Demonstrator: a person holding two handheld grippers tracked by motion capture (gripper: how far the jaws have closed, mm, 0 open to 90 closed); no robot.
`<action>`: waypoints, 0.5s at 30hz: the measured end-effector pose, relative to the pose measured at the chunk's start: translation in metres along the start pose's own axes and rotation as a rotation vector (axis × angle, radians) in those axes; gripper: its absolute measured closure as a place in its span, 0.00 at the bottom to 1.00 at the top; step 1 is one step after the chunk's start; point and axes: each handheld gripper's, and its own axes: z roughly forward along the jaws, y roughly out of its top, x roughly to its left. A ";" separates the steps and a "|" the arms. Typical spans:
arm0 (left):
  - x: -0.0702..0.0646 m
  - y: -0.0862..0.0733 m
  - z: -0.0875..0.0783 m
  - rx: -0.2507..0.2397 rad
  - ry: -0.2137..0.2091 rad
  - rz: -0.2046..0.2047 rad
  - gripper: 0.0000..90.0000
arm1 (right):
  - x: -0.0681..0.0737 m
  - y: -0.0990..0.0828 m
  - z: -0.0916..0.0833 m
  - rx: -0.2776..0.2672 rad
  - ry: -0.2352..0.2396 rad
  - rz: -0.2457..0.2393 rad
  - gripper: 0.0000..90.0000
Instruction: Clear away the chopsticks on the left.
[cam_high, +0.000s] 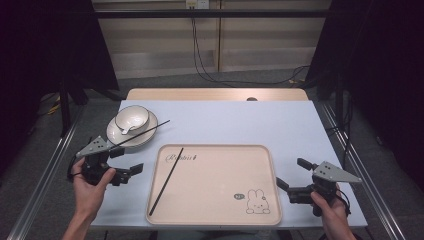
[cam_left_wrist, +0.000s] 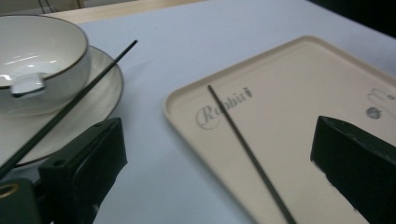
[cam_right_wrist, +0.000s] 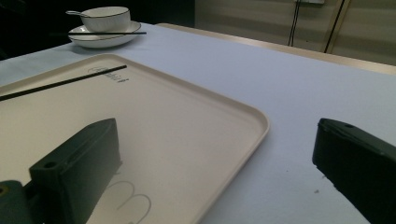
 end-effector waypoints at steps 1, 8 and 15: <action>0.002 0.001 0.000 -0.005 0.006 0.015 0.04 | 0.000 0.000 0.000 0.001 0.000 0.001 0.01; 0.025 0.008 -0.005 -0.079 -0.009 0.060 0.05 | 0.000 0.000 0.000 -0.001 -0.001 -0.003 0.01; 0.060 0.008 -0.007 -0.049 0.028 0.046 0.05 | 0.000 0.000 0.000 0.001 -0.001 -0.001 0.01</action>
